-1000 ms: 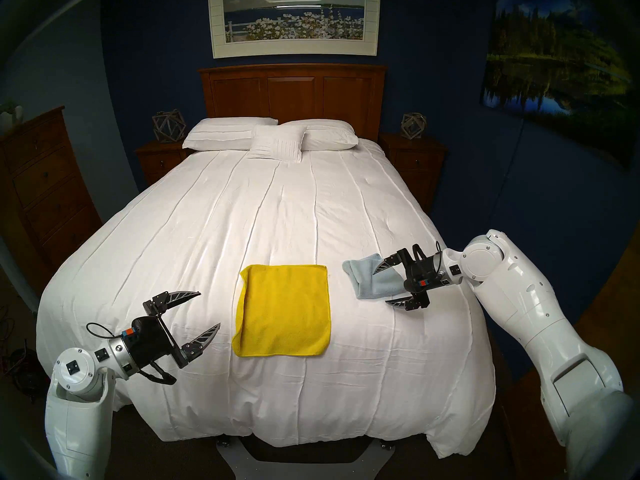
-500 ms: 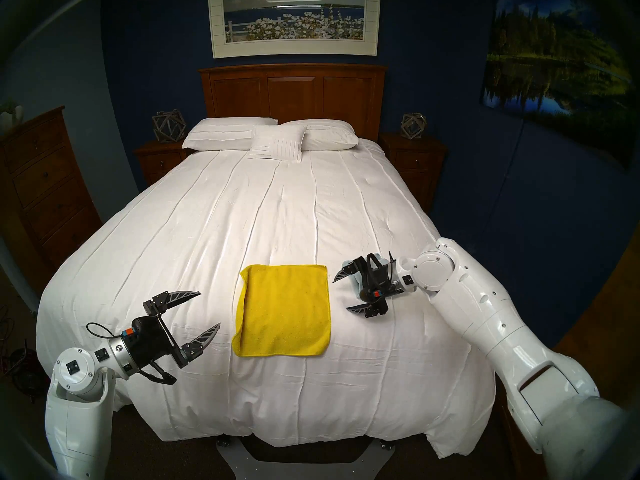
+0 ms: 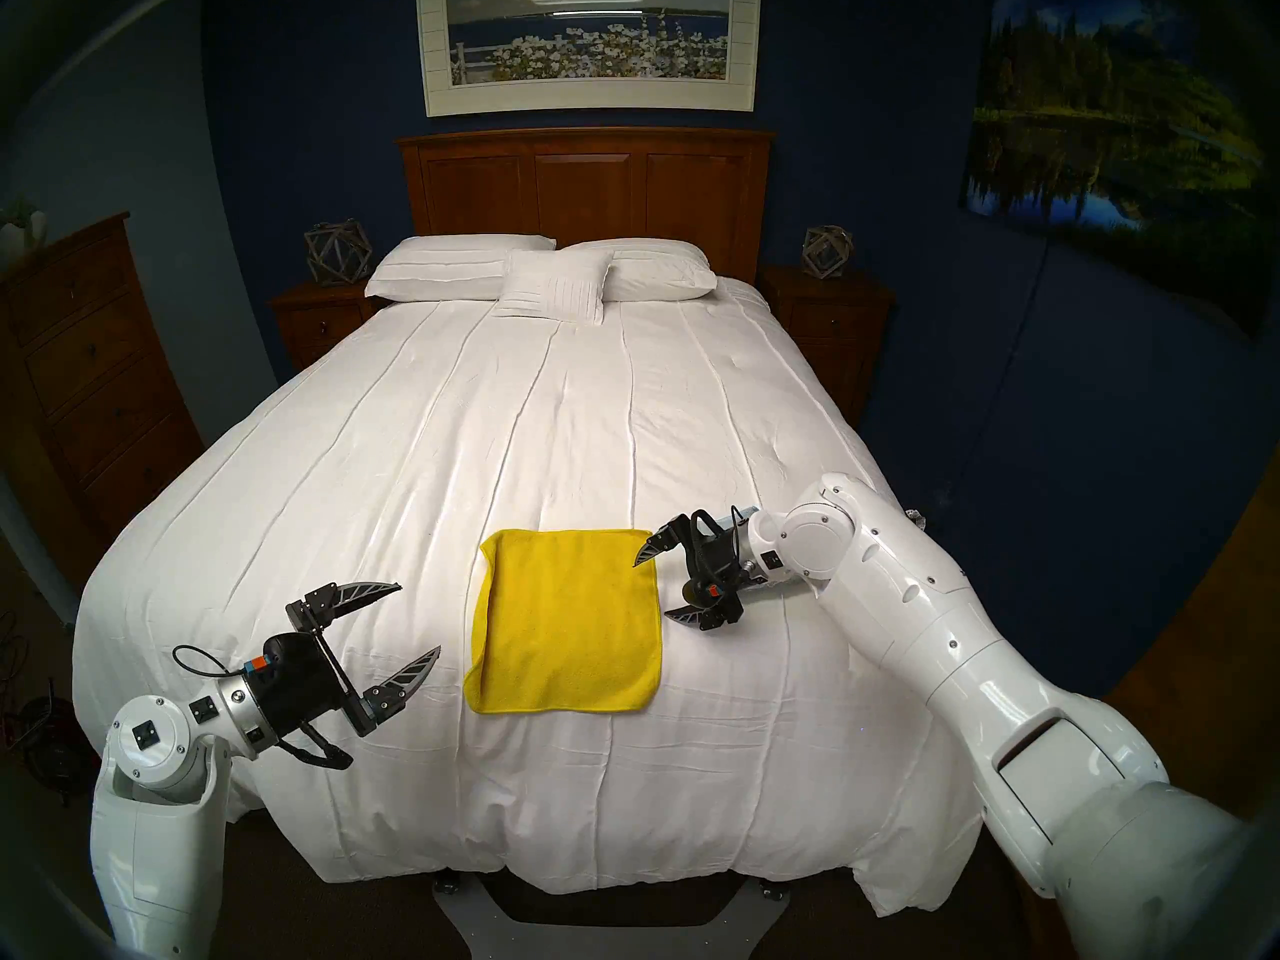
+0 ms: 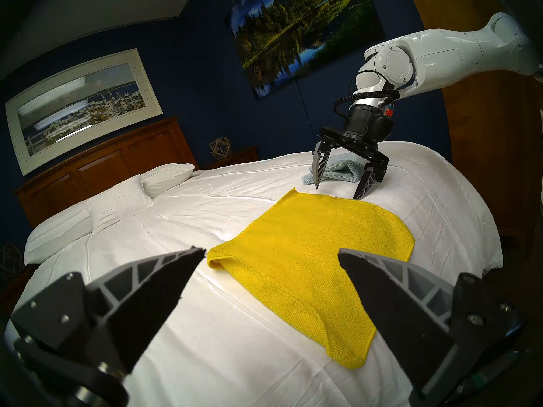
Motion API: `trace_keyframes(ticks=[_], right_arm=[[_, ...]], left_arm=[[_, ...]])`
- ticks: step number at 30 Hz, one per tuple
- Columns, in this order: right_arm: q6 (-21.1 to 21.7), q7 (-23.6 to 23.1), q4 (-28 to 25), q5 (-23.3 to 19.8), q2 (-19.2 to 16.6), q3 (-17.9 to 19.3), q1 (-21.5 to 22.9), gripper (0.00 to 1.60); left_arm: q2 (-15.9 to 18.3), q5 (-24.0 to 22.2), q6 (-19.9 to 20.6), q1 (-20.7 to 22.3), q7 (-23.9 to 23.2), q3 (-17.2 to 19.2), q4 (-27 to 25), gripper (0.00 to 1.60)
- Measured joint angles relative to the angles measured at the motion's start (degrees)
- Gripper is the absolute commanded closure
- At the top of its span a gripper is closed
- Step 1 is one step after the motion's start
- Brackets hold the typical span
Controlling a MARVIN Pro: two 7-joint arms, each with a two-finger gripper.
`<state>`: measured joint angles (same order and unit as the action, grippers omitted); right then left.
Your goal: Fold the hand towels twice and stack them up
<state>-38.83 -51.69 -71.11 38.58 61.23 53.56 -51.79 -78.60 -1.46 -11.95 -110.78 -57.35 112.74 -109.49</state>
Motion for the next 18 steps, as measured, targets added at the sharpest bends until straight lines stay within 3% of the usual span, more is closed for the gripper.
trace_keyframes(ticks=[7, 8, 9, 10, 13, 15, 18], right_arm=[[-0.7, 1.0, 0.8, 1.7, 1.2, -0.3, 0.8, 0.03], [-0.7, 1.1, 1.1, 1.9, 1.4, -0.4, 0.9, 0.33], [-0.8, 1.1, 1.4, 2.1, 1.7, -0.4, 1.1, 0.9], [-0.9, 1.2, 1.7, 2.3, 1.8, -0.5, 1.1, 1.0], [-1.3, 1.2, 2.4, 2.7, 2.2, -0.7, 1.5, 1.03], [-1.6, 1.2, 2.8, 3.0, 2.4, -0.8, 1.7, 1.29], [-2.1, 1.1, 3.0, 3.1, 2.7, -0.8, 1.9, 1.46]], left_arm=[[-0.1, 0.0, 0.0, 0.0, -0.1, 0.0, 0.0, 0.0], [-0.1, 0.0, 0.0, 0.0, -0.1, 0.0, 0.0, 0.0], [-0.1, 0.0, 0.0, 0.0, -0.1, 0.0, 0.0, 0.0], [-0.1, 0.0, 0.0, 0.0, -0.1, 0.0, 0.0, 0.0], [-0.1, 0.1, 0.0, 0.0, -0.1, 0.1, 0.0, 0.0], [-0.1, 0.1, 0.0, 0.0, -0.1, 0.1, 0.0, 0.0], [-0.1, 0.1, 0.0, 0.0, -0.2, 0.1, 0.0, 0.0]])
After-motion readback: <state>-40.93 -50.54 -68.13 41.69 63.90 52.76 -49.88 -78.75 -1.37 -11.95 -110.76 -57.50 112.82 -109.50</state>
